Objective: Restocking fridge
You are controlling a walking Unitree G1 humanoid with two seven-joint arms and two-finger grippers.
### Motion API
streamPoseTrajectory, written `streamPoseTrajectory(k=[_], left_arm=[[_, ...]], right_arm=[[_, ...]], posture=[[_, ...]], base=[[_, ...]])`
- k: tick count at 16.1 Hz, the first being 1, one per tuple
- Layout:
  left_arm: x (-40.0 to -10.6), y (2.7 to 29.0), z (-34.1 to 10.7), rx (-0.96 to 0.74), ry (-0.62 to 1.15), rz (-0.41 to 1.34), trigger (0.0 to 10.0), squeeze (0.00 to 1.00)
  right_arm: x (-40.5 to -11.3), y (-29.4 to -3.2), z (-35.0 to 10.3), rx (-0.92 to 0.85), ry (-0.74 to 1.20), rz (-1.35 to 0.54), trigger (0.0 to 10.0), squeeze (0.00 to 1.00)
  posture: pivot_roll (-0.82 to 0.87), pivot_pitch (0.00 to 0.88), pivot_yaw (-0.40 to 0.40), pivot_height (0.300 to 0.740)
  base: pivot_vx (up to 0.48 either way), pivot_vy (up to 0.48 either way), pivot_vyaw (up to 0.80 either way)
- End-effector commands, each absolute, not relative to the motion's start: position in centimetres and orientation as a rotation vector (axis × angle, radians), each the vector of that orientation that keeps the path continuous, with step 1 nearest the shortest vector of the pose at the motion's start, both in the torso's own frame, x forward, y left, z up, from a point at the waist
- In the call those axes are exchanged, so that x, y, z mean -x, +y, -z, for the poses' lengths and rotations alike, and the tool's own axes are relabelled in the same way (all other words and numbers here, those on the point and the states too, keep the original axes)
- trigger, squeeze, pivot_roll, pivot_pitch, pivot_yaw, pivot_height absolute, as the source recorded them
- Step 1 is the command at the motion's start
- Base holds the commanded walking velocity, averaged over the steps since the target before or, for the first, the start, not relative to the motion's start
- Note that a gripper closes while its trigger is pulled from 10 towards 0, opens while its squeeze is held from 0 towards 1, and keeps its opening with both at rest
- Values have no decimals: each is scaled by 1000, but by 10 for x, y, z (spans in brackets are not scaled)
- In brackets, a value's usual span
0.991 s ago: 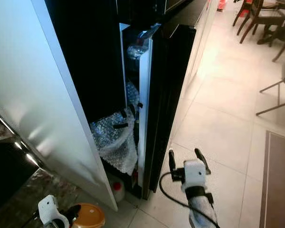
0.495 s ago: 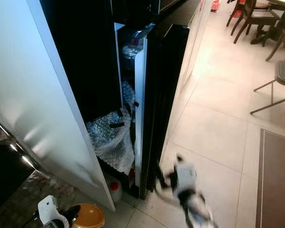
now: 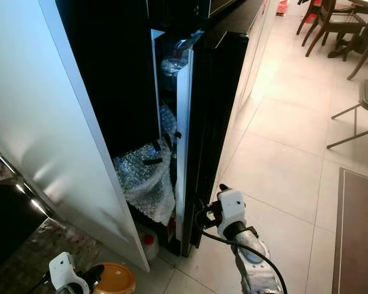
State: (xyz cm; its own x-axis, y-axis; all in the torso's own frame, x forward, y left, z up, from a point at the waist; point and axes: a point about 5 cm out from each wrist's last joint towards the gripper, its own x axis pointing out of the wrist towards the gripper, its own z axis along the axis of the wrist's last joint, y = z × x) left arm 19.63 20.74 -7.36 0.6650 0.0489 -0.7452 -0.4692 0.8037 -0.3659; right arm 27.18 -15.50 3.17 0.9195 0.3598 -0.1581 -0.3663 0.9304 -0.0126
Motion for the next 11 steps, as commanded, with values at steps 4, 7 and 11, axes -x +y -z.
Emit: streamPoseTrajectory(k=[4,7,11], left_arm=[[-192,205,76,563,818,-304,10000,0],[-193,205,76,563,817,-305,10000,0],[-193,204,76,562,818,-304,10000,0]], right_arm=[[-282,-153,-37,41,153,-401,10000,0],[-290,-150,-43,41,143,-428,10000,0],[-297,-146,-48,50,129,-440,10000,0]], posture=[[-5,0,-4,740],[-4,0,-4,740],[-4,0,-2,740]], base=[[0,0,0],[0,0,0],[0,0,0]])
